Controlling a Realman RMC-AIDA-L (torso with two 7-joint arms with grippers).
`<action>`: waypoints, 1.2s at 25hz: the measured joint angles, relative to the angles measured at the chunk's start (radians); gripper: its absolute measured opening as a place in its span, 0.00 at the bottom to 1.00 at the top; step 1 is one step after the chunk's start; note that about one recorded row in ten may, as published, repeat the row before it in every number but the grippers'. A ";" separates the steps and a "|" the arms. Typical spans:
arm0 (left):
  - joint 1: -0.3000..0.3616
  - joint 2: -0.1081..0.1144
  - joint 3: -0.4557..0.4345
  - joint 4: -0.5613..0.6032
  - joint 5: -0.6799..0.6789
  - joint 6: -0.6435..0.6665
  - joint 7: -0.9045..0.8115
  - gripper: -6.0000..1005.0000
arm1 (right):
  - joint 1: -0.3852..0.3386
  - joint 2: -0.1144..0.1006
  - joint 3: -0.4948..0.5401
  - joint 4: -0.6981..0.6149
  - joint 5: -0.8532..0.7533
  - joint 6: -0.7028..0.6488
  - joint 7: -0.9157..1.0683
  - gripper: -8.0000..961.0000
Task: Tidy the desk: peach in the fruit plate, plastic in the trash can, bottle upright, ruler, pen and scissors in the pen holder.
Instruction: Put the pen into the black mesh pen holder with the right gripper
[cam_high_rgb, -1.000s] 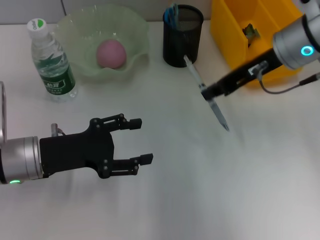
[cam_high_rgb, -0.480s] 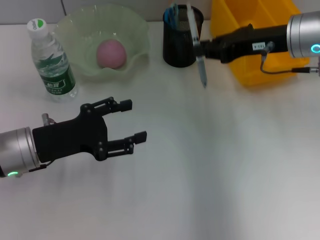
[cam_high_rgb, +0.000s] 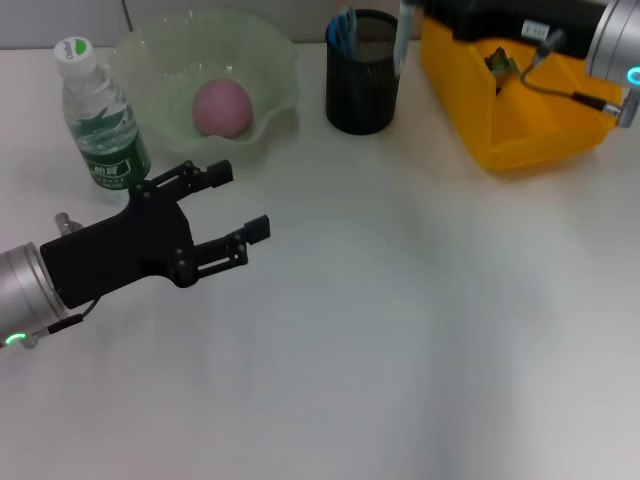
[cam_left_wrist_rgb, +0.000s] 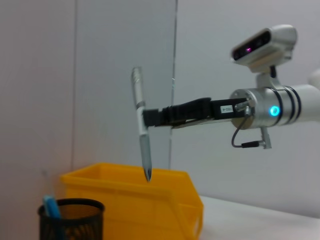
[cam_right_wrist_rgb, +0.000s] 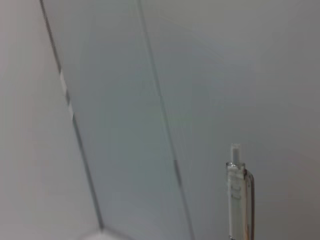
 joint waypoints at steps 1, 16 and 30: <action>0.002 0.000 -0.001 -0.003 -0.007 -0.001 0.003 0.80 | 0.000 0.000 0.000 0.000 0.000 0.000 0.000 0.14; 0.017 0.000 -0.003 -0.024 -0.048 -0.015 0.002 0.80 | 0.070 0.001 0.002 0.214 0.266 0.153 -0.289 0.14; 0.013 0.002 0.005 -0.031 -0.046 -0.017 0.007 0.80 | 0.190 0.009 -0.005 0.348 0.276 0.298 -0.428 0.14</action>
